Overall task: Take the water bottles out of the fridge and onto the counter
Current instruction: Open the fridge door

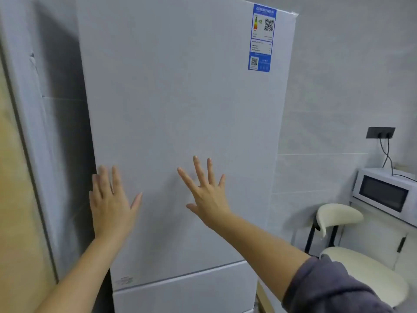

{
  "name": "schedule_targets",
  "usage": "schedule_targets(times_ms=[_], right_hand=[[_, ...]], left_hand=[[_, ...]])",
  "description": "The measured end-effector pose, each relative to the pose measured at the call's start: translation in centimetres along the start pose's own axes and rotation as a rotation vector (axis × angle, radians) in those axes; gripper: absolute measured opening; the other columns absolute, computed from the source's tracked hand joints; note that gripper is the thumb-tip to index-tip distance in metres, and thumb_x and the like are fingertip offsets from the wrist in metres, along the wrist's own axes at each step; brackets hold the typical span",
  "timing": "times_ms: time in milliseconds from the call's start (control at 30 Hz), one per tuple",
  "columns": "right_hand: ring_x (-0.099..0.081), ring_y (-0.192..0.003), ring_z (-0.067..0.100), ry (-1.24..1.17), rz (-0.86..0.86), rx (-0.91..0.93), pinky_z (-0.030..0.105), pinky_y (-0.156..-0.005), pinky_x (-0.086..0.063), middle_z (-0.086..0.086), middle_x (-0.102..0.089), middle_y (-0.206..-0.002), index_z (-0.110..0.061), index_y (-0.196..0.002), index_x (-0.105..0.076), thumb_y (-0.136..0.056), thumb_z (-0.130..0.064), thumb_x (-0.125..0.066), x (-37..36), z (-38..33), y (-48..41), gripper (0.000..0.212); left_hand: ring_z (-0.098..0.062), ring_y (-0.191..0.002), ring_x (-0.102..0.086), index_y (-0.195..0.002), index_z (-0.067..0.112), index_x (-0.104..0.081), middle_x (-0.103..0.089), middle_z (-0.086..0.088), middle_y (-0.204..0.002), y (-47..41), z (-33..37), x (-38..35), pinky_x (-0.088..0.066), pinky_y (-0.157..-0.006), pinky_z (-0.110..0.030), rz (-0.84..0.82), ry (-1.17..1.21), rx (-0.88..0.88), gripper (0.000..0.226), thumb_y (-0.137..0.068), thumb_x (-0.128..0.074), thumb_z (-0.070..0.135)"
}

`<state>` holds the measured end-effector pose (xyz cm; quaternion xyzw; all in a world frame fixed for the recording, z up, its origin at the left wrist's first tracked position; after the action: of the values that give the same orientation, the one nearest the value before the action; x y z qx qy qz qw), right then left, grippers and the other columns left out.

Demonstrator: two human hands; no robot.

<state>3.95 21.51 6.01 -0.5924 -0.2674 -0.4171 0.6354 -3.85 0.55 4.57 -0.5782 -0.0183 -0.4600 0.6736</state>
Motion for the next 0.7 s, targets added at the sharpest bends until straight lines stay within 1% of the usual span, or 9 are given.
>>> schedule_targets(times_ms=[67,133,233,267,333,400,467,533,700], right_hand=[[0.039,-0.137,0.042,0.001,0.014,0.001,0.075,-0.107,-0.018,0.003,0.049,-0.15,-0.043,-0.144,0.033,-0.083,-0.046,-0.074,0.0,-0.2,-0.8,0.123],[0.044,-0.133,0.041,0.044,-0.016,-0.027,0.076,-0.106,-0.019,0.004,0.05,-0.149,-0.043,-0.142,0.038,-0.079,-0.046,-0.078,-0.6,-0.1,-1.8,0.131],[0.05,-0.127,0.041,0.042,-0.053,-0.073,0.079,-0.105,-0.016,0.003,0.057,-0.141,-0.045,-0.137,0.042,-0.075,-0.049,-0.08,-1.6,-0.4,-2.9,0.137],[0.052,-0.126,0.042,0.046,-0.054,-0.096,0.081,-0.104,-0.014,0.004,0.058,-0.141,-0.046,-0.136,0.042,-0.074,-0.05,-0.08,-2.0,-0.3,-3.2,0.138],[0.054,-0.125,0.043,0.052,-0.071,-0.114,0.083,-0.102,-0.011,0.006,0.057,-0.142,-0.046,-0.136,0.042,-0.072,-0.05,-0.081,-2.6,-0.3,-3.6,0.14],[0.055,-0.125,0.042,0.068,-0.082,-0.126,0.084,-0.1,-0.01,0.007,0.056,-0.143,-0.045,-0.136,0.043,-0.07,-0.051,-0.082,-2.9,-0.3,-3.8,0.142],[0.054,-0.126,0.042,0.073,-0.081,-0.135,0.083,-0.1,-0.01,0.007,0.055,-0.144,-0.046,-0.136,0.043,-0.069,-0.051,-0.083,-2.9,-0.2,-3.8,0.143],[0.053,-0.128,0.042,0.075,-0.082,-0.149,0.083,-0.1,-0.01,0.007,0.054,-0.145,-0.046,-0.137,0.043,-0.068,-0.051,-0.083,-2.9,-0.1,-3.7,0.143],[0.052,-0.128,0.041,0.074,-0.086,-0.153,0.083,-0.101,-0.011,0.006,0.055,-0.145,-0.047,-0.136,0.043,-0.069,-0.051,-0.083,-2.7,-0.2,-3.5,0.143]], left_hand=[[-0.041,-0.148,-0.009,-0.156,0.011,-0.002,0.001,-0.021,-0.162,-0.6,-0.7,0.3,-0.025,-0.115,-0.056,0.026,0.103,0.074,0.097,-0.088,-0.066,0.039],[-0.042,-0.146,-0.014,-0.155,0.016,0.003,0.001,-0.019,-0.162,-1.3,-1.7,0.3,-0.032,-0.112,-0.056,0.038,0.208,0.128,0.101,-0.087,-0.069,0.038],[-0.039,-0.139,-0.033,-0.154,0.025,0.002,-0.015,-0.015,-0.159,-2.6,-3.7,0.0,-0.044,-0.099,-0.052,0.039,0.37,0.222,0.105,-0.083,-0.073,0.041],[-0.038,-0.134,-0.04,-0.154,0.026,0.0,-0.021,-0.014,-0.156,-3.0,-4.2,-0.1,-0.046,-0.094,-0.05,0.024,0.429,0.265,0.107,-0.08,-0.076,0.042],[-0.037,-0.125,-0.048,-0.153,0.021,-0.011,-0.031,-0.014,-0.149,-3.4,-5.1,-0.6,-0.047,-0.088,-0.045,-0.001,0.491,0.333,0.107,-0.075,-0.081,0.041],[-0.033,-0.111,-0.054,-0.144,0.013,-0.03,-0.042,-0.013,-0.137,-3.6,-5.4,-0.9,-0.046,-0.079,-0.038,-0.008,0.515,0.354,0.095,-0.072,-0.084,0.04],[-0.025,-0.095,-0.053,-0.131,0.011,-0.041,-0.047,-0.011,-0.126,-3.6,-5.6,-1.1,-0.042,-0.071,-0.034,-0.014,0.539,0.364,0.081,-0.07,-0.086,0.038],[-0.021,-0.09,-0.05,-0.125,0.012,-0.043,-0.047,-0.009,-0.12,-3.6,-5.8,-1.2,-0.042,-0.07,-0.035,-0.017,0.558,0.38,0.076,-0.069,-0.086,0.039],[-0.021,-0.089,-0.049,-0.123,0.013,-0.043,-0.044,-0.002,-0.113,-3.5,-5.9,-1.0,-0.044,-0.069,-0.035,-0.019,0.582,0.392,0.075,-0.069,-0.086,0.041]])
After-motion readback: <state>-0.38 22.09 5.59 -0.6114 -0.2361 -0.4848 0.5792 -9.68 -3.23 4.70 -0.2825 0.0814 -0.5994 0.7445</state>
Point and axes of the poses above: each hand's wrist, its own y-axis away from the middle knuckle, its own x-axis out of the back of the hand, z = x × y, the point moved 6 cm from there along -y, towards the middle knuckle
